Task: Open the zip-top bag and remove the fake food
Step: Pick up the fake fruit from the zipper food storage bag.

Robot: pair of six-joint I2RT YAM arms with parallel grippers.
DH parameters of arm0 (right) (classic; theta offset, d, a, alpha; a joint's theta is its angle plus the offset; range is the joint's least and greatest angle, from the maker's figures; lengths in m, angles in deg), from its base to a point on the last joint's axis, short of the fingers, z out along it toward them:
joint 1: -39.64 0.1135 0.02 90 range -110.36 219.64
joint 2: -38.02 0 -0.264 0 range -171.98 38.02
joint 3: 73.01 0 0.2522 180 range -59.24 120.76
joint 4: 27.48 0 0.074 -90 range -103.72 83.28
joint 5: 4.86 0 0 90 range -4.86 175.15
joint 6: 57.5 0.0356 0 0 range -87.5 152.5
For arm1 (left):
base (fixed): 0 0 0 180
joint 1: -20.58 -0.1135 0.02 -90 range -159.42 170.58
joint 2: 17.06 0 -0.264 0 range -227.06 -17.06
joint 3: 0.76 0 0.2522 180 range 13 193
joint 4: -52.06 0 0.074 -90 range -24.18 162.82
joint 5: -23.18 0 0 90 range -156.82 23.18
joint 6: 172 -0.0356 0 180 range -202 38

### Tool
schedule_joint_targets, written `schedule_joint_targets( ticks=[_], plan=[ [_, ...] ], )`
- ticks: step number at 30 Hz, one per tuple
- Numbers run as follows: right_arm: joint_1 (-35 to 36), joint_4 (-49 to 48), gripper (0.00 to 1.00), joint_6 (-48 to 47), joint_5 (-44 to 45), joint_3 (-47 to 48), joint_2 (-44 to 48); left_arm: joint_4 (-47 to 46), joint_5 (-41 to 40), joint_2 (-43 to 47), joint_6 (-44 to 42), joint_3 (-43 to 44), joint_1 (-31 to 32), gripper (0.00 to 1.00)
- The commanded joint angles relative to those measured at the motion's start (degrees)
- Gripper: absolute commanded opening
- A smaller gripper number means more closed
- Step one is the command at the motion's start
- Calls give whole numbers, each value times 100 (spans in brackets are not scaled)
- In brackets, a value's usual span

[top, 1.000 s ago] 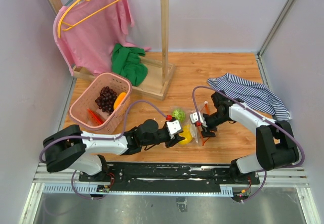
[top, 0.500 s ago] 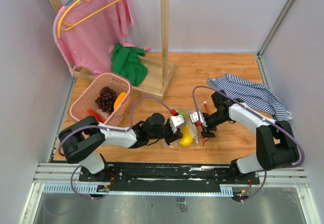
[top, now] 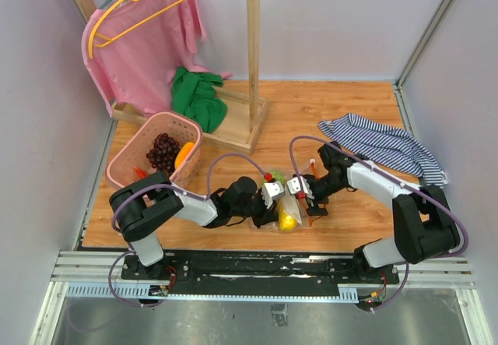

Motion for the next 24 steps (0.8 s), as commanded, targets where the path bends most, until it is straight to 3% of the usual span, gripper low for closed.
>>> schedule_joint_targets(
  ticks=[1,12,18,24],
  plan=[
    [167,10,84,92,13,-104,38,-279,124,-165,107,142,-30,10],
    [174,-504,99,-235,-1,-646,953,-609,226,-622,298,527,-177,10],
    [181,-316,96,-533,39,-614,797,-912,519,-1002,556,736,-407,10],
    [109,-301,94,-439,622,-576,721,-772,606,-1204,577,988,-497,8]
  ],
)
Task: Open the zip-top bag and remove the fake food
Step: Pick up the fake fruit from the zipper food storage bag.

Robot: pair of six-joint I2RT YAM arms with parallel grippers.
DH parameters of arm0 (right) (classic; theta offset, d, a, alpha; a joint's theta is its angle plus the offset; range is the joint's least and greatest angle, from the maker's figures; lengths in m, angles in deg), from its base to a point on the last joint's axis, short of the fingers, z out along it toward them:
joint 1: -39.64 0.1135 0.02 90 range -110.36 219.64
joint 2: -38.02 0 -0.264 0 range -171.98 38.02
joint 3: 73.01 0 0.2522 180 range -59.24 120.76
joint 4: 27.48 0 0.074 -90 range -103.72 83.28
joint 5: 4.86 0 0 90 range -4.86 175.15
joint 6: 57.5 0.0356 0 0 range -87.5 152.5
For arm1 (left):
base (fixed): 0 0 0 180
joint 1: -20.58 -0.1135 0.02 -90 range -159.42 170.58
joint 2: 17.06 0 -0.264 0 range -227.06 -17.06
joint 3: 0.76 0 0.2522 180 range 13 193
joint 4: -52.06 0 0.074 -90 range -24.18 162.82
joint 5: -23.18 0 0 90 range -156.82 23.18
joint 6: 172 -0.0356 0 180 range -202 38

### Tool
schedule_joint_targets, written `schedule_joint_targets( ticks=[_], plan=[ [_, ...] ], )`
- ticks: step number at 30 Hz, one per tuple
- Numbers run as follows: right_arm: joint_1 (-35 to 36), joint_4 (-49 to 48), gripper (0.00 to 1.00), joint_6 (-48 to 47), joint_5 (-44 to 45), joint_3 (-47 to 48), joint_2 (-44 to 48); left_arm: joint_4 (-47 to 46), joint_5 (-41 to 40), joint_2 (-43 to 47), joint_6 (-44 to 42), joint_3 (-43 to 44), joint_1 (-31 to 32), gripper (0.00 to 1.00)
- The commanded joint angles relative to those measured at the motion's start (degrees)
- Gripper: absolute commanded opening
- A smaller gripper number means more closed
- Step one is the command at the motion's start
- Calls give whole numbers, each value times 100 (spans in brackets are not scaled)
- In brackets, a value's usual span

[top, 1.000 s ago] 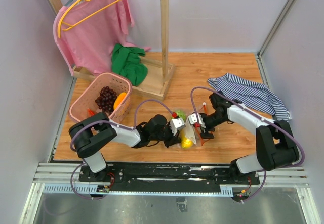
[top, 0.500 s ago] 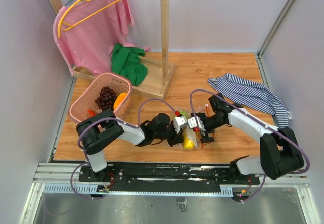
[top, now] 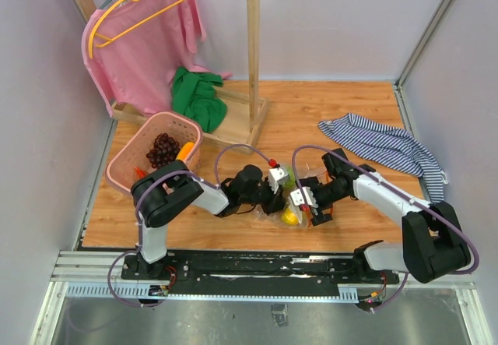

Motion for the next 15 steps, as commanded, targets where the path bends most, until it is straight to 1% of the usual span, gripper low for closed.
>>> schedule_joint_targets(
  ticks=[1,5,7,9,15],
  plan=[
    [7,100,95,-156,311,20,7,20,139,-221,37,290,-65,8],
    [8,266,98,-616,-91,-102,133,290,230,-445,40,658,-67,7],
    [52,276,98,-684,-155,-113,94,354,250,-526,72,793,-67,7],
    [98,247,96,-579,-101,-74,-26,370,272,-608,114,895,-67,7],
    [153,162,86,-291,285,19,-371,338,287,-713,192,987,-69,7]
  ],
)
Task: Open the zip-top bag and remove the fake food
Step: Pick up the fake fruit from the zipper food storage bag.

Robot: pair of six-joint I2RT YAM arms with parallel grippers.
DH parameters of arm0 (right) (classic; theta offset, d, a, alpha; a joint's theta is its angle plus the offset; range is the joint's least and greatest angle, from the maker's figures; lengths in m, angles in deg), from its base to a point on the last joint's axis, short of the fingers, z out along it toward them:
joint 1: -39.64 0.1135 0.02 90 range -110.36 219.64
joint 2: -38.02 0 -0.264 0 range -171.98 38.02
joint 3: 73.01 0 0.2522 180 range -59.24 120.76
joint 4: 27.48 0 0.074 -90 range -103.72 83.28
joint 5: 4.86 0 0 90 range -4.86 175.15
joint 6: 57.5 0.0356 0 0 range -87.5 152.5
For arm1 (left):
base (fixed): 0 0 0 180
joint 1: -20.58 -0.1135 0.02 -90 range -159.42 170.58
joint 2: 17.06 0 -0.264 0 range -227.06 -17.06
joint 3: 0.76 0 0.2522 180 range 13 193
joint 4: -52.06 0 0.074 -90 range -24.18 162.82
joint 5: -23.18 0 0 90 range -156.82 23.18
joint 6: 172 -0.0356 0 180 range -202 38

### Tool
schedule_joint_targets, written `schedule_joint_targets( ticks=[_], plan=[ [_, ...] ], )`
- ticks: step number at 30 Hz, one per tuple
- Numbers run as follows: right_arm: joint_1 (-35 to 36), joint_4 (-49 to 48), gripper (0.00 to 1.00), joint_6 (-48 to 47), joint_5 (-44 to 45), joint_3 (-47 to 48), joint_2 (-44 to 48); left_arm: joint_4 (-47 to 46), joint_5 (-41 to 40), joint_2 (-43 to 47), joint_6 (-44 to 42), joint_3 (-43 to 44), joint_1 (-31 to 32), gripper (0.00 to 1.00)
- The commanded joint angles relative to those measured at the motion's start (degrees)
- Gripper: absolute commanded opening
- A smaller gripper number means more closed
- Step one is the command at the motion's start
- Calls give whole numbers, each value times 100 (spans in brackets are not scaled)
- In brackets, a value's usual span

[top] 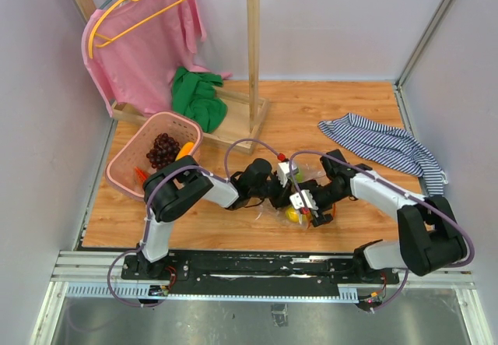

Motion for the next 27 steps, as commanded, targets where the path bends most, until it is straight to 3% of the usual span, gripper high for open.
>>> schedule_joint_targets(
  ticks=[1,6,9,13,18,27],
  plan=[
    [136,89,85,117,203,34,-204,44,72,-127,63,91,-24,7],
    [136,121,80,157,366,76,-278,-105,65,-73,181,-49,-89,6],
    [131,201,69,199,497,143,-345,-363,53,12,328,-279,-165,6],
    [127,370,46,219,471,265,-374,-558,33,102,436,-541,-255,7],
    [-23,469,32,303,510,327,-143,-678,9,175,504,-805,-334,7],
    [-468,1311,22,39,181,735,243,-723,-84,248,633,-1034,-444,7]
  ],
)
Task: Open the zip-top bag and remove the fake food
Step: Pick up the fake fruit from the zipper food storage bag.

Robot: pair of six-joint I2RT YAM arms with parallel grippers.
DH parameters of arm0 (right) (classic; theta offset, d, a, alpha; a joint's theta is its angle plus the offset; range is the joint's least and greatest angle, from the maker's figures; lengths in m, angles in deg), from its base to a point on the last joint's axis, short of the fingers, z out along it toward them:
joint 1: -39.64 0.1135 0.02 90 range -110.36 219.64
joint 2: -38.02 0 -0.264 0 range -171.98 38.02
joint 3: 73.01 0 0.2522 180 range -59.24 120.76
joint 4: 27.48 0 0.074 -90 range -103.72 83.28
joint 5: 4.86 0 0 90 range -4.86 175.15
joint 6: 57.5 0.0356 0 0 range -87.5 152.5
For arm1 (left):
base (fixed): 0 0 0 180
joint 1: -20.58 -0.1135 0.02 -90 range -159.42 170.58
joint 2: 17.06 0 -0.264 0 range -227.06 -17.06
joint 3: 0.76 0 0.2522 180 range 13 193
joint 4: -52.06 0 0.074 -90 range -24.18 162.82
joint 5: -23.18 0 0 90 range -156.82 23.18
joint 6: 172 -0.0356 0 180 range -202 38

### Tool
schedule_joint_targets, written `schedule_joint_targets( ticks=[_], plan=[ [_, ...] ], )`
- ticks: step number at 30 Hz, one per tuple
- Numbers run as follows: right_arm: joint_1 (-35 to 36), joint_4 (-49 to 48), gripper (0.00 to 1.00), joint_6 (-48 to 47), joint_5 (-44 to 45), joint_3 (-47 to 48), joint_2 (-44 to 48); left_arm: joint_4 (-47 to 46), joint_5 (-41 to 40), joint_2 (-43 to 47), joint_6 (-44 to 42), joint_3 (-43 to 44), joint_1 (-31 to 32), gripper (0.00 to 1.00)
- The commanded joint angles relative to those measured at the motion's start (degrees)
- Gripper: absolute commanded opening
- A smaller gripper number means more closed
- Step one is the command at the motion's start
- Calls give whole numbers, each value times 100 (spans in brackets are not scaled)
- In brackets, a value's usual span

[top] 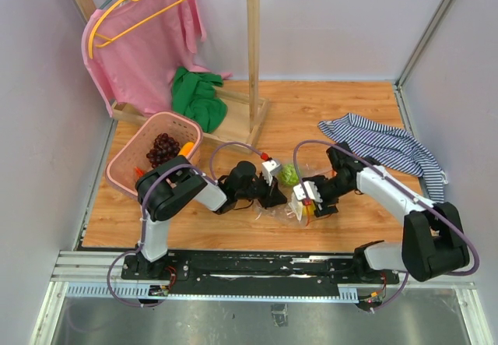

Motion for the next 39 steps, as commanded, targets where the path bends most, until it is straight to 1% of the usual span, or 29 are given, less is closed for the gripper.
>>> schedule_joint_targets(
  ticks=[1,6,15,21,39],
  plan=[
    [-213,682,21,-207,-206,327,124,239,-127,54,35,-159,-76,7],
    [-436,958,20,-351,-154,461,184,219,-179,66,86,-220,-76,7],
    [-912,1563,20,-705,-500,695,482,249,-240,141,100,-243,-76,8],
    [-1044,1971,20,-872,-582,905,560,295,-281,200,89,-249,-76,8],
    [-1308,2313,19,-724,27,936,885,469,-305,457,-1,-174,-85,9]
  ],
)
